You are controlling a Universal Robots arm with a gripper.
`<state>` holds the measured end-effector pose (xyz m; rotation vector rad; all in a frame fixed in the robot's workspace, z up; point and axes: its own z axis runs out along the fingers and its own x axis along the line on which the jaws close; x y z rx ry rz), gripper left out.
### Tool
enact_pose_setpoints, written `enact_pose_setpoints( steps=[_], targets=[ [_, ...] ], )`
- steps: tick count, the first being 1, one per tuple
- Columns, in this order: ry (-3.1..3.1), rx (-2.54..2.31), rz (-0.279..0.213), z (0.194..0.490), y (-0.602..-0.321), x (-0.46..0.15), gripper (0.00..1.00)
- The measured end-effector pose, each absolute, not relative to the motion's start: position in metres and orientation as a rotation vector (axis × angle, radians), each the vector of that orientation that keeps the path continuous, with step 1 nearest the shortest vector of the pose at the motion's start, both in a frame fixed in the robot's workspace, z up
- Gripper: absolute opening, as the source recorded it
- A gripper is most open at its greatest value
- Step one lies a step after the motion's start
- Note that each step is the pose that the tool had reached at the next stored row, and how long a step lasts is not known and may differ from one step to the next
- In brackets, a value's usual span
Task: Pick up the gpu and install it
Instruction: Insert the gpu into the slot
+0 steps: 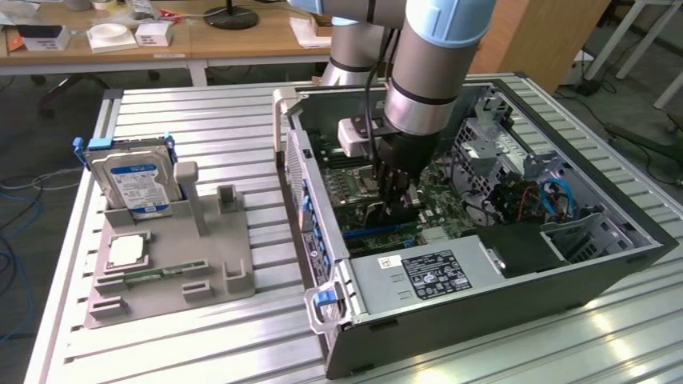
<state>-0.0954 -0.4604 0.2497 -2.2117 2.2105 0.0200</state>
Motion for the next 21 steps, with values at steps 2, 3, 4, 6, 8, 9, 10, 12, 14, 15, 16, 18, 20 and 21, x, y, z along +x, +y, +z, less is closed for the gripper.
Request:
enact_pose_setpoints(
  steps=[2, 3, 4, 6, 8, 9, 10, 12, 14, 15, 16, 18, 20, 21],
  targets=[
    [2.211, -2.211, 0.02, 0.2496, -0.4604, -0.0956, 0.26],
    [2.211, -2.211, 0.02, 0.2494, -0.4604, -0.0958, 0.26],
    [2.211, -2.211, 0.02, 0.249, -0.4603, -0.0965, 0.26],
    [2.211, -2.211, 0.02, 0.249, -0.4603, -0.0966, 0.26],
    [2.211, -2.211, 0.02, 0.2489, -0.4603, -0.0966, 0.26],
    [2.211, -2.211, 0.02, 0.2488, -0.4603, -0.0966, 0.26],
    [2.211, -2.211, 0.02, 0.2486, -0.4603, -0.0965, 0.26],
    [2.211, -2.211, 0.02, 0.2483, -0.4603, -0.0966, 0.26],
    [2.21, -2.211, 0.021, 0.248, -0.4603, -0.0966, 0.26],
    [2.211, -2.211, 0.021, 0.2478, -0.4603, -0.0966, 0.26],
    [2.21, -2.211, 0.021, 0.2476, -0.4603, -0.0966, 0.26],
    [2.21, -2.211, 0.021, 0.2467, -0.4603, -0.0965, 0.26],
    [2.21, -2.211, 0.021, 0.2452, -0.4603, -0.0966, 0.26],
    [2.21, -2.211, 0.021, 0.2446, -0.4604, -0.0966, 0.26]
  ],
)
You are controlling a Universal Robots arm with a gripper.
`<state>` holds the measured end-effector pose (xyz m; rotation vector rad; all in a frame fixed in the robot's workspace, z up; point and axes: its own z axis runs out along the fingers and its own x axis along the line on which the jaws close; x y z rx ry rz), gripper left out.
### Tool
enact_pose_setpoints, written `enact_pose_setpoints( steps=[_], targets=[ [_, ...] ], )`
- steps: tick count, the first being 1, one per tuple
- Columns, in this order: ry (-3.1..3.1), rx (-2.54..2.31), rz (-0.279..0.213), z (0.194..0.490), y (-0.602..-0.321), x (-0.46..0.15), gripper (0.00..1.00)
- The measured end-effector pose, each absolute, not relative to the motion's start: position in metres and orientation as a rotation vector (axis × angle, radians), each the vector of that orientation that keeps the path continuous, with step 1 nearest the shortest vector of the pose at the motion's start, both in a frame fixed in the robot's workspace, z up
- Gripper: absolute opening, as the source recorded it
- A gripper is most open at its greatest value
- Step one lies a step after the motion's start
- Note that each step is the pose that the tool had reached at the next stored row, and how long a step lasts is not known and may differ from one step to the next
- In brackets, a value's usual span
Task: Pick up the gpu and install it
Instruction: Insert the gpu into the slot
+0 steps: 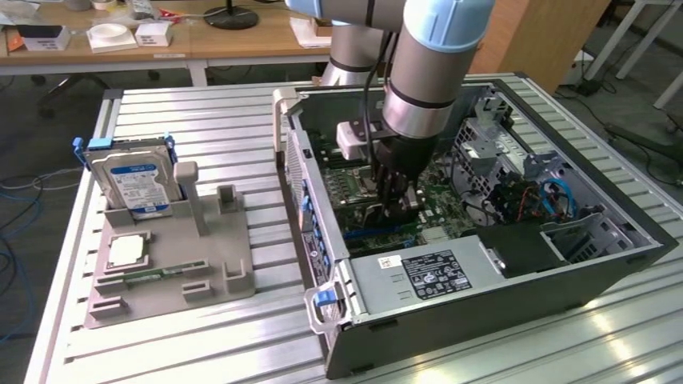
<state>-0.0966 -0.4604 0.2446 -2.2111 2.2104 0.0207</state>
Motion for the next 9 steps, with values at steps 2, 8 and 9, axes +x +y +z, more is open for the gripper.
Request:
enact_pose_setpoints(
  steps=[2, 8, 9],
  targets=[
    [2.21, -2.211, 0.021, 0.2447, -0.4604, -0.0966, 0.26],
    [2.21, -2.211, 0.021, 0.2443, -0.46, -0.0967, 0.26],
    [2.21, -2.211, 0.021, 0.2442, -0.4599, -0.0967, 0.26]
  ],
)
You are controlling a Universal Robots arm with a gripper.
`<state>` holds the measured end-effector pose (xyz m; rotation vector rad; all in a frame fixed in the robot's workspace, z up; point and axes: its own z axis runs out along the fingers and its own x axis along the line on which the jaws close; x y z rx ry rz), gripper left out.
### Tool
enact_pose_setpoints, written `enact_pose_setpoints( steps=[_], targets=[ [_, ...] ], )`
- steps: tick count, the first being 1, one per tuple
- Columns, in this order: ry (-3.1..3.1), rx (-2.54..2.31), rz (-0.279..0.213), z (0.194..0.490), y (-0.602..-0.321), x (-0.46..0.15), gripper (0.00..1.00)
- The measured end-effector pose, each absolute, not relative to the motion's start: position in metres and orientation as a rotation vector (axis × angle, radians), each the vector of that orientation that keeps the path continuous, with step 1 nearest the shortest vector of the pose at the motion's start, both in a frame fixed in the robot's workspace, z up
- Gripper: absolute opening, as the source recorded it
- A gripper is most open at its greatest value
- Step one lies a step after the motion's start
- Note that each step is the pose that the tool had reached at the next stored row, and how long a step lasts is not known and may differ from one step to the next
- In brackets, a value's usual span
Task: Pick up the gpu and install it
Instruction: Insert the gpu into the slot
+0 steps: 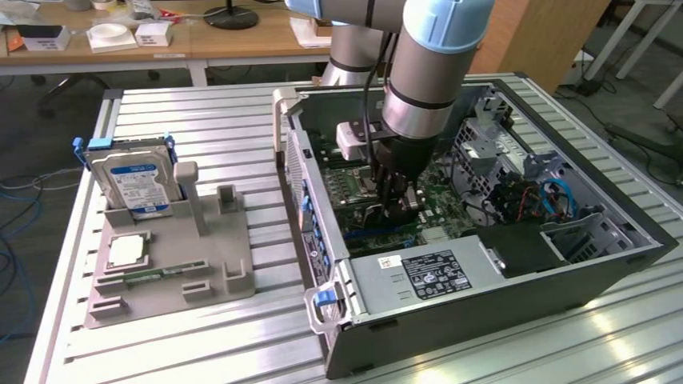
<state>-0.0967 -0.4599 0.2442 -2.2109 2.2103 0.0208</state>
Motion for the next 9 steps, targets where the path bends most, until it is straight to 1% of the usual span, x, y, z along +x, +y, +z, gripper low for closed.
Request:
enact_pose_setpoints(
  steps=[9],
  targets=[
    [2.211, -2.211, 0.021, 0.2423, -0.46, -0.0969, 0.26]
  ],
)
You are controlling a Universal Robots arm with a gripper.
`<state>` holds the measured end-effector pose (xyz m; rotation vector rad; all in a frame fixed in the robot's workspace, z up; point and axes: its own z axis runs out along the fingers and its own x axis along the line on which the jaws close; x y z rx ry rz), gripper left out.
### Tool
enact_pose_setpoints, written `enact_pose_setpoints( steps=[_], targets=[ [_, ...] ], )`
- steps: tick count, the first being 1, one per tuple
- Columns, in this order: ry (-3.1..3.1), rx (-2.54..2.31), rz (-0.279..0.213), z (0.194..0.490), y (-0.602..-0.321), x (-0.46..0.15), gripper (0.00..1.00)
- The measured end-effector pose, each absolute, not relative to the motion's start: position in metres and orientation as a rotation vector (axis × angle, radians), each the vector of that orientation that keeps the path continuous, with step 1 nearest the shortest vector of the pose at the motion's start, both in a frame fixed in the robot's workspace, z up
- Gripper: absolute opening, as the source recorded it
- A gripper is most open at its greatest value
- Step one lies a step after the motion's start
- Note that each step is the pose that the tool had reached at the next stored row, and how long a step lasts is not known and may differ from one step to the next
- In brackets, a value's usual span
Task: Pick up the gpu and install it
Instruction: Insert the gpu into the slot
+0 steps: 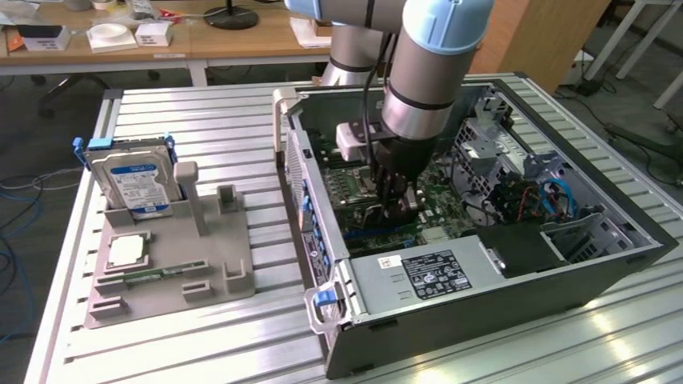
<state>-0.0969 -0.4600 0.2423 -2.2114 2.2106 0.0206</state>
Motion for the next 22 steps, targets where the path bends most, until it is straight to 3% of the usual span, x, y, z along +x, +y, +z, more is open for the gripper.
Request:
enact_pose_setpoints(
  steps=[22],
  targets=[
    [2.211, -2.211, 0.021, 0.2391, -0.4599, -0.0974, 0.26]
  ],
)
